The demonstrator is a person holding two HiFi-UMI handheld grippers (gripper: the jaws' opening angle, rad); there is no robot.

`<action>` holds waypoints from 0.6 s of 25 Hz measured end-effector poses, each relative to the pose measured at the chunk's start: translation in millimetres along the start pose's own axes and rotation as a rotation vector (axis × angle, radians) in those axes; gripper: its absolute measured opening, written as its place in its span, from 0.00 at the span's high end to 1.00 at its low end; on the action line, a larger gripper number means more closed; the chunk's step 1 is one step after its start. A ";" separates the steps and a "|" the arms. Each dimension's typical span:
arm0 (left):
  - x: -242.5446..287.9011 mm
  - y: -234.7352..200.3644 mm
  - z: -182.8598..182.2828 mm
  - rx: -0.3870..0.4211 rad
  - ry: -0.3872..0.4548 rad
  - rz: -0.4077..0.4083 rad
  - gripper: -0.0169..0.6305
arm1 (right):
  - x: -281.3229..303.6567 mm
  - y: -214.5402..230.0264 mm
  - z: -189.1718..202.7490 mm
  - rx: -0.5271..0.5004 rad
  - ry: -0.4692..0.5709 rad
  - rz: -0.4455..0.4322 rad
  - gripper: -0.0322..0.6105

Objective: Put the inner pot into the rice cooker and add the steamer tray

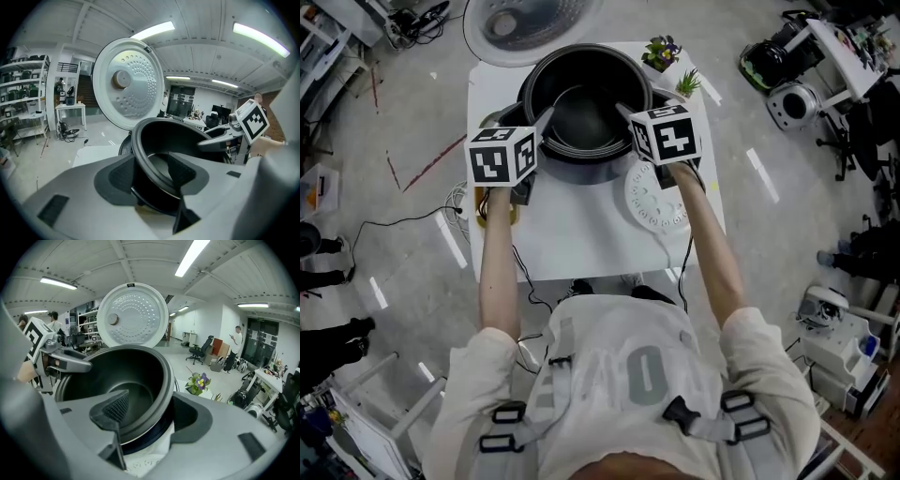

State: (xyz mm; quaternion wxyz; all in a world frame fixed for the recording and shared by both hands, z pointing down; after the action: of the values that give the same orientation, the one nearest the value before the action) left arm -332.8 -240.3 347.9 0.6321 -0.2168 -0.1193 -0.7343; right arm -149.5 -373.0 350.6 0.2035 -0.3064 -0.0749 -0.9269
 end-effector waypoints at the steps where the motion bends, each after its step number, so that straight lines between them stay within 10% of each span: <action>1: -0.3 -0.1 1.5 -0.006 0.002 0.001 0.66 | -0.1 -0.6 0.8 0.001 0.001 0.002 0.52; 10: -0.4 -0.7 1.8 -0.064 0.042 -0.034 0.66 | 1.3 -3.7 1.3 -0.061 0.022 0.184 0.56; 15: 5.6 2.1 3.9 0.122 0.012 -0.157 0.65 | 6.5 -7.5 3.8 -0.078 -0.006 0.180 0.52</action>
State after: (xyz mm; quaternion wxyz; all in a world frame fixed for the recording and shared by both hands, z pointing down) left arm -330.7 -243.8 353.8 0.5856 -0.1633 -0.1766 -0.7741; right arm -155.4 -367.3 357.4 0.2738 -0.3225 -0.0115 -0.9060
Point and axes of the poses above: the fingertips, and each gripper's own axes: x forward along the fingers, y to its right, z out of its underside, the point moved 7 cm from there along -x, backward along the fingers, and after that the axes turned 5 degrees about -z, right-handed, at the moved point
